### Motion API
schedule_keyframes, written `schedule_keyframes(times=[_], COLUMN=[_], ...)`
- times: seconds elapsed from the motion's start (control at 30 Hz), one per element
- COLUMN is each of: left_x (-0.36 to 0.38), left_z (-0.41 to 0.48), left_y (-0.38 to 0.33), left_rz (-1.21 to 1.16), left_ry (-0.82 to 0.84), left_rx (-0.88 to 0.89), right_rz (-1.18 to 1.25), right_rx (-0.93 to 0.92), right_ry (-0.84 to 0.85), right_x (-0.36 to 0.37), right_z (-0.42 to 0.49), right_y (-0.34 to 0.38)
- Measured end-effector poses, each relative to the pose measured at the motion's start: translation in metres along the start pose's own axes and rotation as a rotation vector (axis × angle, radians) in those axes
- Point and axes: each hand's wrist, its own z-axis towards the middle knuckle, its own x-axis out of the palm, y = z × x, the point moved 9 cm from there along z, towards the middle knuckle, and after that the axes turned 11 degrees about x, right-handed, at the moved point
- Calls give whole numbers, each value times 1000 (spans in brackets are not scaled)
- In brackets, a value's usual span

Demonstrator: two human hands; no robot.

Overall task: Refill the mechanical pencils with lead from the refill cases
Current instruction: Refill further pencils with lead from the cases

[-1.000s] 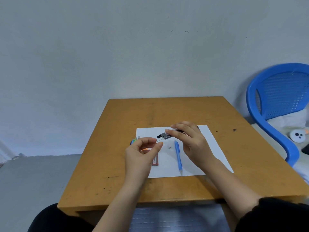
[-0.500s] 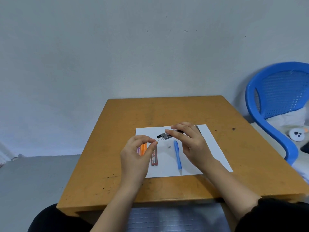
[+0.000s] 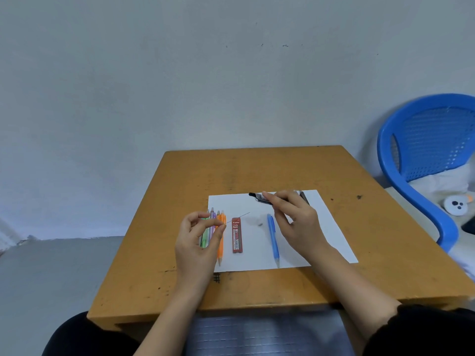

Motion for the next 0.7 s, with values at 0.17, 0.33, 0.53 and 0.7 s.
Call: schedule_keyframes(times=[0.17,0.33,0.53,0.7], left_x=[-5,-5,-5,-5], left_z=[-4,-5,-6,-7], left_y=[15,18,16,13], left_rz=[-27,-14,-2,28], left_ry=[-16,-14,-21,-11], left_rx=[-75,-62,-34,27], right_rz=[121,151,138,140], right_rx=[165,177,166,190], right_ry=[34,65,30,-4], right_x=[7,14,10,3], right_z=[3,0,4,6], right_y=[-6,-7,-3,-1])
